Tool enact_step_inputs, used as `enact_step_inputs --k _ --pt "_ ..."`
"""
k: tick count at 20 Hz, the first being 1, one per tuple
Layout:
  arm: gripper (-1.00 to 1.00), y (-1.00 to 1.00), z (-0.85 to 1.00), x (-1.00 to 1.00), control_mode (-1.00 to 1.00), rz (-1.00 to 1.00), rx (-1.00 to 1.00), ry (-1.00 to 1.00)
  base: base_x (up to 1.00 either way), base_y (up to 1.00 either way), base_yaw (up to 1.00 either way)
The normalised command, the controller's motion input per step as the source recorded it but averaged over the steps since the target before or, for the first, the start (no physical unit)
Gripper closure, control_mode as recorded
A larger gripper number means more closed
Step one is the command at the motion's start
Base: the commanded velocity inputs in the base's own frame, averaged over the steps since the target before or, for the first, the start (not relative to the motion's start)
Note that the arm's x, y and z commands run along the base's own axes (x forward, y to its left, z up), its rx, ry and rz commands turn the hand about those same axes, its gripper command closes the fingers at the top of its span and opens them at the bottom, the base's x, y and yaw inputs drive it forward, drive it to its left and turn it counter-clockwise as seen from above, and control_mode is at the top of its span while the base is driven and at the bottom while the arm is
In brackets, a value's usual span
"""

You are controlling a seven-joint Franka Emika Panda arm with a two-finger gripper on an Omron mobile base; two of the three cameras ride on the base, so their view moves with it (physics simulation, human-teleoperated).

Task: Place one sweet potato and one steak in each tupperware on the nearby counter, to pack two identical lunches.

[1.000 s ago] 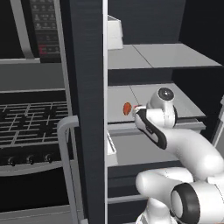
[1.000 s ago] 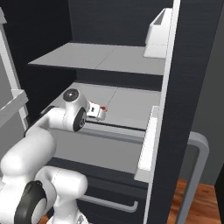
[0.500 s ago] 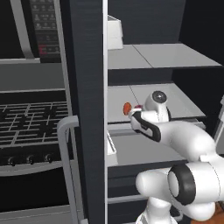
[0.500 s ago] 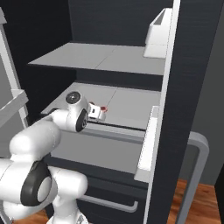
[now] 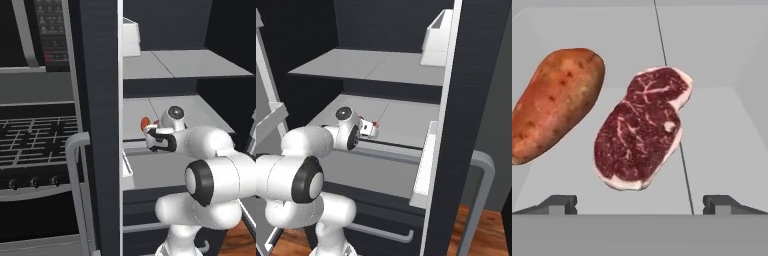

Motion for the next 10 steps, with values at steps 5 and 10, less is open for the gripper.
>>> enact_step_inputs --k 5,10 --pt "-1.00 0.04 -0.17 0.42 -1.00 0.00 0.00 0.00 0.00 0.00 0.00" --pt "-1.00 0.04 -0.16 0.40 -1.00 0.00 0.00 0.01 0.00 0.00 0.00"
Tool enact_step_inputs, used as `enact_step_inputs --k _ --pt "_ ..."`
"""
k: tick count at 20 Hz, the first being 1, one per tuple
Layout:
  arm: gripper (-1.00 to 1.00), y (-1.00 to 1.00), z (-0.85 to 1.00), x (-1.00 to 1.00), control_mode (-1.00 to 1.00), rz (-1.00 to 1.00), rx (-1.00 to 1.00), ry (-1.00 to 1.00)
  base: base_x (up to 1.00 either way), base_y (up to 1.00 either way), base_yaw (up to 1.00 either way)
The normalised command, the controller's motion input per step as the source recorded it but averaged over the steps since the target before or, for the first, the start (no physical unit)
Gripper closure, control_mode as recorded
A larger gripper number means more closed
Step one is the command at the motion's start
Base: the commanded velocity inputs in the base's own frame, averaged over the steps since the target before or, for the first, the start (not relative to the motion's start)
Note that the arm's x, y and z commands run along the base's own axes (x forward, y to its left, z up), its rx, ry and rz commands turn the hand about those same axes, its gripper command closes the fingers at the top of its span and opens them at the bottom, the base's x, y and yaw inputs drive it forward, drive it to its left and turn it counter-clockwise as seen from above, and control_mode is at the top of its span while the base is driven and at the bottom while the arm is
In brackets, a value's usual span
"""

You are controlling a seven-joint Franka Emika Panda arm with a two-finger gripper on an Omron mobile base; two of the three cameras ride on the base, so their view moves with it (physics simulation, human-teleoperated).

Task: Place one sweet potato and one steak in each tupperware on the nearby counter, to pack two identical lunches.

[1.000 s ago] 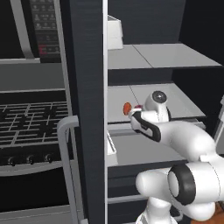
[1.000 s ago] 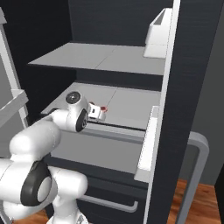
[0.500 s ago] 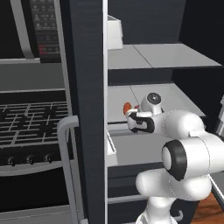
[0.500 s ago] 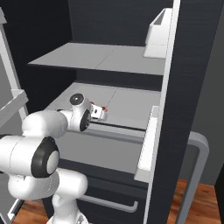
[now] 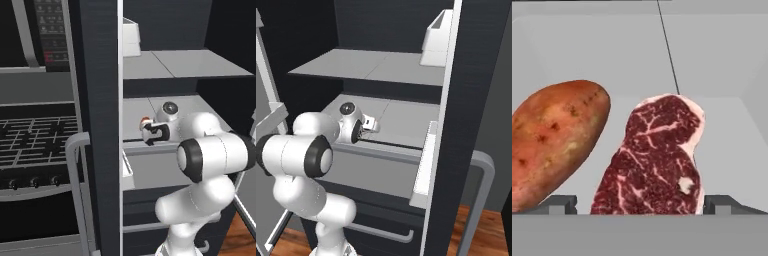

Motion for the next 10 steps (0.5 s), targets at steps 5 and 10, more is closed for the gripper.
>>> enact_step_inputs --k 5,10 --pt "-1.00 0.01 -0.30 0.36 -1.00 0.00 0.00 0.02 0.00 0.00 0.00" --pt "-1.00 0.00 -0.52 0.23 -1.00 0.00 0.00 0.05 0.00 0.00 0.00"
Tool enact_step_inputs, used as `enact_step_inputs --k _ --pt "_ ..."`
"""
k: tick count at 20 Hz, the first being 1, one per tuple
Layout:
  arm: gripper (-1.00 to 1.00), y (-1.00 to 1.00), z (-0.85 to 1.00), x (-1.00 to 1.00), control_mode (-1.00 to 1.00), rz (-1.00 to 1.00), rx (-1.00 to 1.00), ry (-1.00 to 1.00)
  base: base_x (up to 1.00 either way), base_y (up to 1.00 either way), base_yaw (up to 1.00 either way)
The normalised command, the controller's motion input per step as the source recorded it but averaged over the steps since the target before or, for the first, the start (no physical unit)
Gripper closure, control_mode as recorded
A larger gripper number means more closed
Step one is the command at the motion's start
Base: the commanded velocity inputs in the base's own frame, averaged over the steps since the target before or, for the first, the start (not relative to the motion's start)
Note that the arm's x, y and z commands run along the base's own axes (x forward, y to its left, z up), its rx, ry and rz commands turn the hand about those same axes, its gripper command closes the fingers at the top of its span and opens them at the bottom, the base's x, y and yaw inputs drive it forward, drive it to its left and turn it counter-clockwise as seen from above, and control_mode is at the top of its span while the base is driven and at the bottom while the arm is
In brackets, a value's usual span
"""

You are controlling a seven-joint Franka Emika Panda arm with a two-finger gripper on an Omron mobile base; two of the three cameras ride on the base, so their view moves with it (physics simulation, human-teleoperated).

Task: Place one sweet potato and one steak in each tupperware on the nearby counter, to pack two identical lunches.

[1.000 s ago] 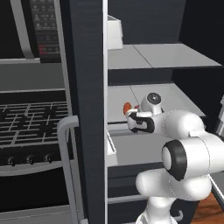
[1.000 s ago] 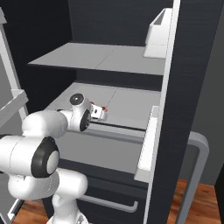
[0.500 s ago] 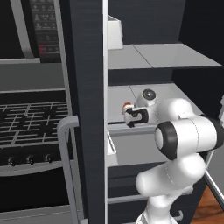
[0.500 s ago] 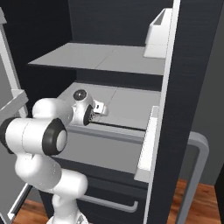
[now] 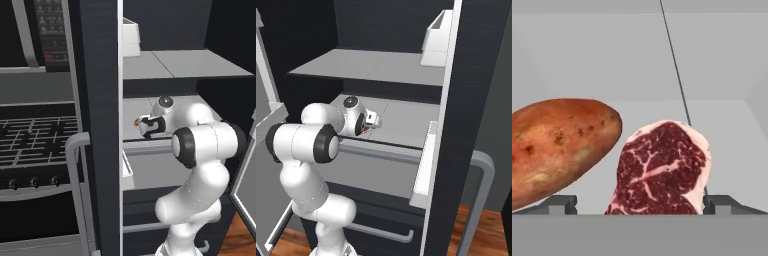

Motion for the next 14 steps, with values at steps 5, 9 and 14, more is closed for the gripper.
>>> enact_step_inputs --k 5,9,14 --pt "-1.00 0.00 -0.73 0.01 -1.00 0.00 0.00 0.08 0.00 0.00 0.00" --pt "-1.00 0.00 -0.93 0.00 -1.00 0.00 -0.01 0.04 0.00 0.00 0.00" --pt "-1.00 -0.01 -1.00 -0.06 -1.00 0.00 -0.01 0.00 0.00 0.00 0.00"
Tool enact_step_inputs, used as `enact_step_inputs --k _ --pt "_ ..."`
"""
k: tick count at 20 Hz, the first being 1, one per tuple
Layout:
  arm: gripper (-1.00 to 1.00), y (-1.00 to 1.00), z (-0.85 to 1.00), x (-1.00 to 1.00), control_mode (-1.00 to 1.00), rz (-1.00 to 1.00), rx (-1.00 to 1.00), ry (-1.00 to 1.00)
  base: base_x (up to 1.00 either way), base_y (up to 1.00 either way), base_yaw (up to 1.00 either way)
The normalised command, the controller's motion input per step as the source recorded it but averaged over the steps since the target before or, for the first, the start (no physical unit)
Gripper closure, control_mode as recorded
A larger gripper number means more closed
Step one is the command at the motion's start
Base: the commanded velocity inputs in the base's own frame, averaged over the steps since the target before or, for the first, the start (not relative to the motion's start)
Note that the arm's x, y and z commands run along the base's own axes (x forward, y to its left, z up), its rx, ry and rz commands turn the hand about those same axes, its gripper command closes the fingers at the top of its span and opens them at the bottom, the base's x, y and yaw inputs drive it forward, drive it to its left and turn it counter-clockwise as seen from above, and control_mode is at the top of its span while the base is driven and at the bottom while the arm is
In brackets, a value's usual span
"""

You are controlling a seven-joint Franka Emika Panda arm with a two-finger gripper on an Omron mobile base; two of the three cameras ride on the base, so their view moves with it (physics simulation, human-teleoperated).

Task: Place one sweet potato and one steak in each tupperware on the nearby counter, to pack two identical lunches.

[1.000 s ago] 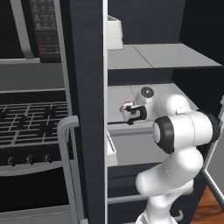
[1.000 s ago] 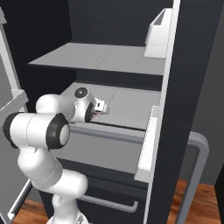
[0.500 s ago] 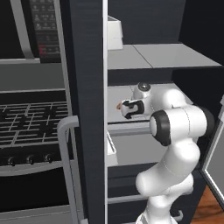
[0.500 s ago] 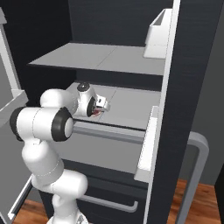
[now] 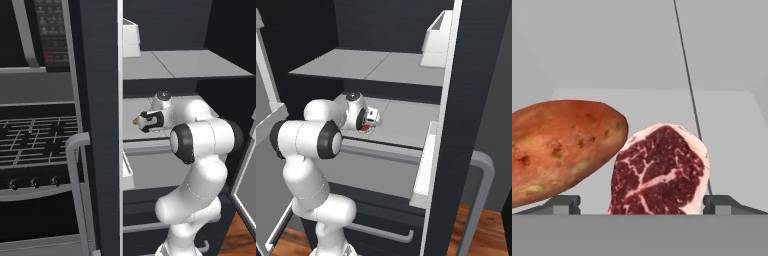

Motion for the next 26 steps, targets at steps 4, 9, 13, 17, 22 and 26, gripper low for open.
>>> enact_step_inputs --k 4,9,13,17,22,26 --pt "-1.00 0.00 -1.00 -0.41 -1.00 0.00 -0.02 0.00 0.00 0.00 0.00" --pt "-1.00 -0.06 -1.00 -0.78 -1.00 0.00 -0.03 -0.04 0.00 0.00 0.00" --pt "-1.00 -0.14 -0.98 -0.71 -1.00 0.00 -0.01 -0.12 0.00 0.00 0.00" --pt "-1.00 -0.11 -0.93 -0.28 -1.00 0.00 0.00 -0.08 0.00 0.00 0.00" --pt "1.00 -0.01 -0.95 0.00 -1.00 0.00 0.00 -0.01 0.00 0.00 0.00" --pt "1.00 0.01 -1.00 0.00 -1.00 0.00 0.00 0.00 0.00 0.00 0.00"
